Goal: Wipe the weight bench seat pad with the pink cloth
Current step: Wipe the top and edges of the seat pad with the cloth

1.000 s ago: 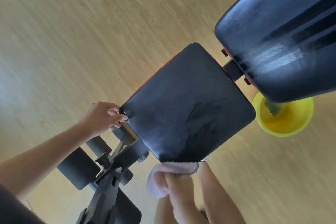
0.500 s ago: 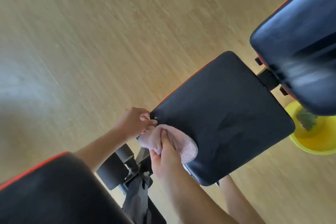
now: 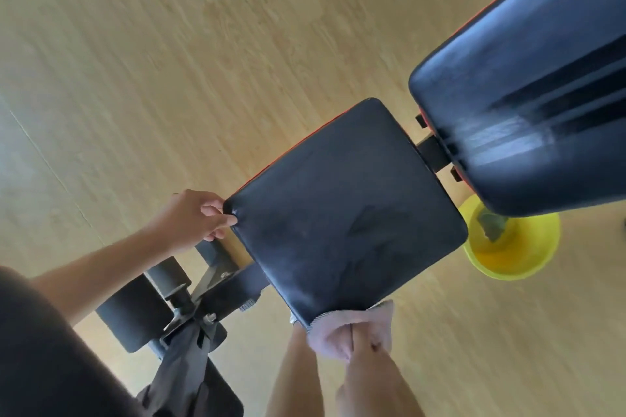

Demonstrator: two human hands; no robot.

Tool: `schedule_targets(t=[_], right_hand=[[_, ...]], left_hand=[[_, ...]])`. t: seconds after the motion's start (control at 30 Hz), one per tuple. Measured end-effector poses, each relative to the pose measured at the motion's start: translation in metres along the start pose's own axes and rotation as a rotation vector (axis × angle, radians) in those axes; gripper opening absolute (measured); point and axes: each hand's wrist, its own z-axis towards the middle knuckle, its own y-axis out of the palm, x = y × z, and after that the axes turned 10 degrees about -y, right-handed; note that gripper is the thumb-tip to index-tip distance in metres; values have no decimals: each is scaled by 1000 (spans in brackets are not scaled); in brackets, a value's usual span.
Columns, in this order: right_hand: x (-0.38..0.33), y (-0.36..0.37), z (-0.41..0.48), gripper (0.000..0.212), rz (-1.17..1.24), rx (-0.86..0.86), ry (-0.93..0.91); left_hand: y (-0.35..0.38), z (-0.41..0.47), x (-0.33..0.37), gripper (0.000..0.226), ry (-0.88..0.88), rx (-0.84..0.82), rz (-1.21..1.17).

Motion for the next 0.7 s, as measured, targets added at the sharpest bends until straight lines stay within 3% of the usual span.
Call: schedule_targets(t=[0.07,0.1,0.17,0.23,0.3,0.37,0.4,0.43,0.47,0.53,0.57,0.6,0.67,0.7], right_hand=[[-41,-18,14,24,-24,254,-240],[-67,-25,16,13,-79,349,-446],[-108,-29,27,12,-164,443,-847],[-117,-23,42,11,-246,450,-1104],[-101,3,40,8,-480,209,-1391],[-87,20,31,14,-796,-210,-1871],[-95,21,41,17,-855,-318,-2052],[-117,16,52,21,-842,-261,-2089],[-140,12,63,26,-766,-73,-1992],[-177,-3,67,30,-462,365,-1536],[-168,0,64,29,-420,448,-1370],[-147,6,57,27,-550,374,-1361],[-79,17,35,37,-966,-169,-1632],[-57,15,29,35,-1029,-394,-1762]], left_hand=[[3,0,-2,9,-1,5,-34],[4,0,-4,6,-3,5,-54],[6,1,-6,7,-3,5,-74],[8,1,-6,10,-5,6,-80],[8,-1,-5,12,-13,11,-82],[9,-4,-3,14,-13,8,-56],[8,-6,0,16,-11,11,-25],[8,-7,3,17,-11,15,10],[7,-8,6,17,-14,19,40],[3,-10,9,16,-21,14,93],[-1,-10,10,17,-17,2,145],[-6,-11,12,20,-11,-18,221],[-20,-11,18,26,9,-68,408],[-30,-12,23,29,16,-81,496]])
